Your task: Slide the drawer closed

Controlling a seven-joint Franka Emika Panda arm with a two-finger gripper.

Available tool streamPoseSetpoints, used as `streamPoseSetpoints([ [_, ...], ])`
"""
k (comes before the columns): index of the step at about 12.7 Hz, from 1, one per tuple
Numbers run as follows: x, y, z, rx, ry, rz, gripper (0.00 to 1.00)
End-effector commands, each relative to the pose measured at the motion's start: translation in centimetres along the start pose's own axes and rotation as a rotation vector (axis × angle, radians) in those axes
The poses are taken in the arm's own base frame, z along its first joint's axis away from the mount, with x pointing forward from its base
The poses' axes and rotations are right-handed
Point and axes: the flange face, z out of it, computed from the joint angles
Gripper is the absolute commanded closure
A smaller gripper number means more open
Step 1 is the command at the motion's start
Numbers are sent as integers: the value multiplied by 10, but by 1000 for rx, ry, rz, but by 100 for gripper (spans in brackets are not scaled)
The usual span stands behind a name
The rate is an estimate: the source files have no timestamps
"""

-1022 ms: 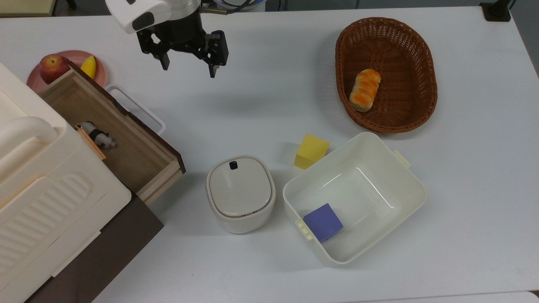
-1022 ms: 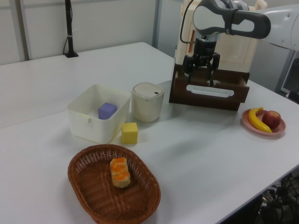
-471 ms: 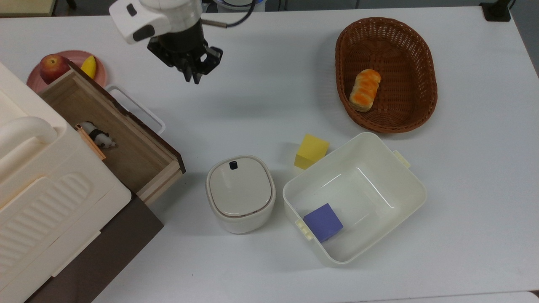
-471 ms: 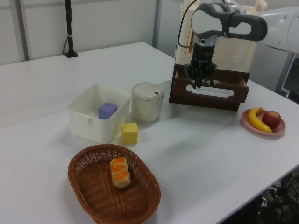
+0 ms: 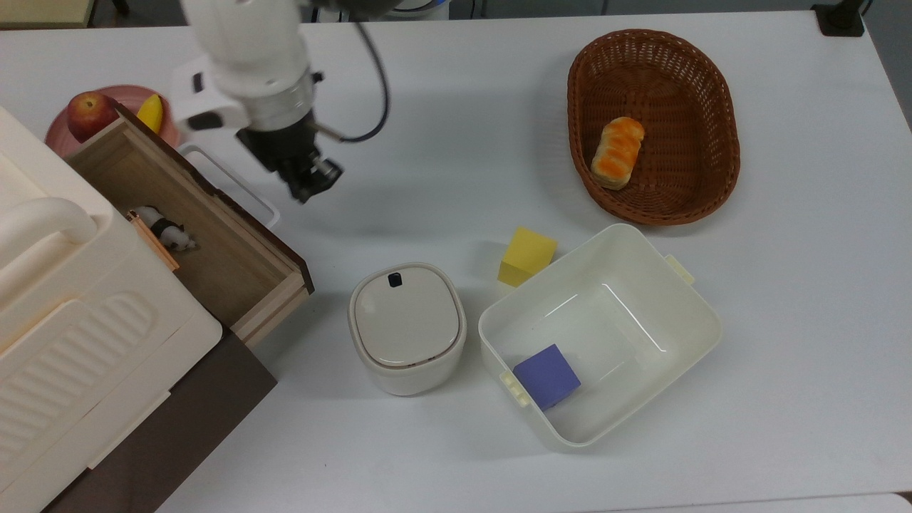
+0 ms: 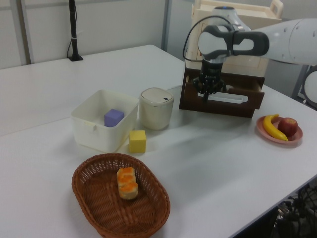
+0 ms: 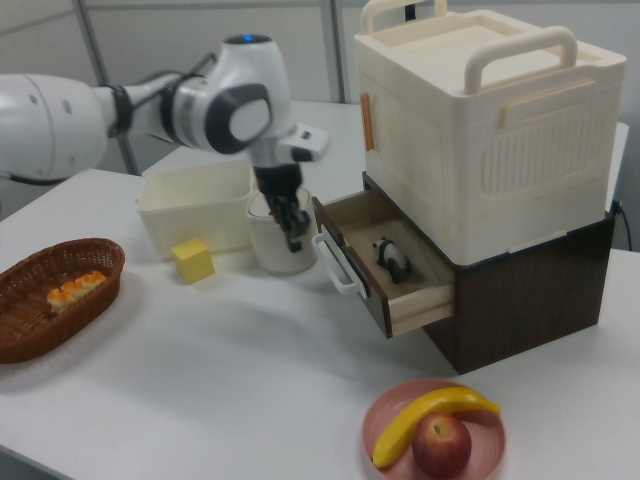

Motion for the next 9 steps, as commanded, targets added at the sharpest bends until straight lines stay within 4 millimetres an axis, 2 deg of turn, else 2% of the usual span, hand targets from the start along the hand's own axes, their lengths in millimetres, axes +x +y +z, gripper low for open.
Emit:
streamPoseSetpoints([
  [1,32,41,22,-16,83,71,91],
  [4,52,69,23,-21,160,94,91],
  [5,58,75,31,-26,172,98,91],
  [9,82,101,26,0,276,131,90],
])
